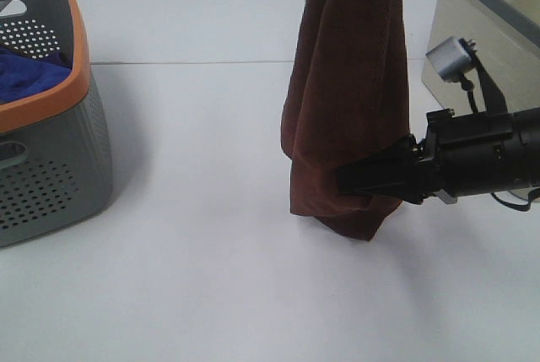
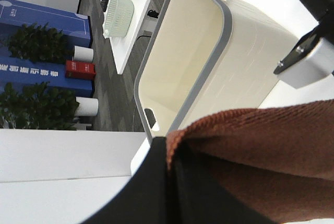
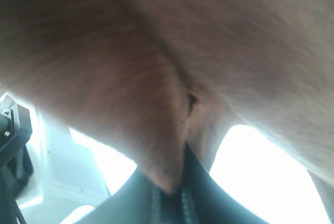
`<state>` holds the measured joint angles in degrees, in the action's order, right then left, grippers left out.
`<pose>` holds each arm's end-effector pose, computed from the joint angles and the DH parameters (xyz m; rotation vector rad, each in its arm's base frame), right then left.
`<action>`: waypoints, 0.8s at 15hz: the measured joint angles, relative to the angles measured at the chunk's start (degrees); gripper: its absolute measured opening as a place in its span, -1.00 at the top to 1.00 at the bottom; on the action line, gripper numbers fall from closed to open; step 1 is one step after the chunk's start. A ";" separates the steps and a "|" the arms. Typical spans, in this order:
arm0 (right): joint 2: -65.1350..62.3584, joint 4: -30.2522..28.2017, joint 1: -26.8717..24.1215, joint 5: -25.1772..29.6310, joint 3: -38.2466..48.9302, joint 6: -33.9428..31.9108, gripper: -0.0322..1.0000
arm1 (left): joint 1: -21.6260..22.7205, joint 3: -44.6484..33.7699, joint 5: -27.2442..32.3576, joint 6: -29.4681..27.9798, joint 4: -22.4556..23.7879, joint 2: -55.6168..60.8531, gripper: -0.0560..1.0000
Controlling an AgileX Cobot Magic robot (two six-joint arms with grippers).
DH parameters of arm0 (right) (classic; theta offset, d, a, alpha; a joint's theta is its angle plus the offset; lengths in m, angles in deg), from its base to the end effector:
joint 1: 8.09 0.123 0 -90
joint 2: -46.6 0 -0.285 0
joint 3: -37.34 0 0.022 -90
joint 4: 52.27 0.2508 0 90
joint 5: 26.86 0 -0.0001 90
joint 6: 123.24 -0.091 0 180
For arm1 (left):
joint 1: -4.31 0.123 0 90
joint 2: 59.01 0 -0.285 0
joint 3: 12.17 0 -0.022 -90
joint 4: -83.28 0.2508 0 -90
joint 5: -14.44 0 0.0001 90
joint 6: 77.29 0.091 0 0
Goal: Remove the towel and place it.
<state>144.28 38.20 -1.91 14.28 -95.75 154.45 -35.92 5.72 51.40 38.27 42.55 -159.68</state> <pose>0.2336 0.0856 0.1583 -0.5603 2.3270 0.8857 0.2641 -0.2702 0.4244 1.7954 0.7105 0.0794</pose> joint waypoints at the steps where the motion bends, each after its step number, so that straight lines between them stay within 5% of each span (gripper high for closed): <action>1: -2.69 -1.83 0.00 0.00 0.06 -0.29 0.94 | 1.09 0.00 0.00 -1.26 0.23 0.00 0.89; 5: -13.52 -9.80 0.00 -4.58 0.06 -2.64 0.94 | 2.81 0.00 -1.20 -8.54 0.97 0.00 0.89; 8: -23.43 -15.13 0.00 -10.49 0.06 -6.02 0.94 | 2.81 0.00 -5.73 -19.31 1.60 0.00 0.89; 12: -30.71 -18.79 0.00 -13.46 0.11 -6.30 0.94 | 2.81 0.00 -9.00 -32.20 9.00 -1.66 0.89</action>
<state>113.57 19.41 -1.91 0.81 -95.64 148.15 -33.11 5.72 42.40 6.07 51.54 -161.34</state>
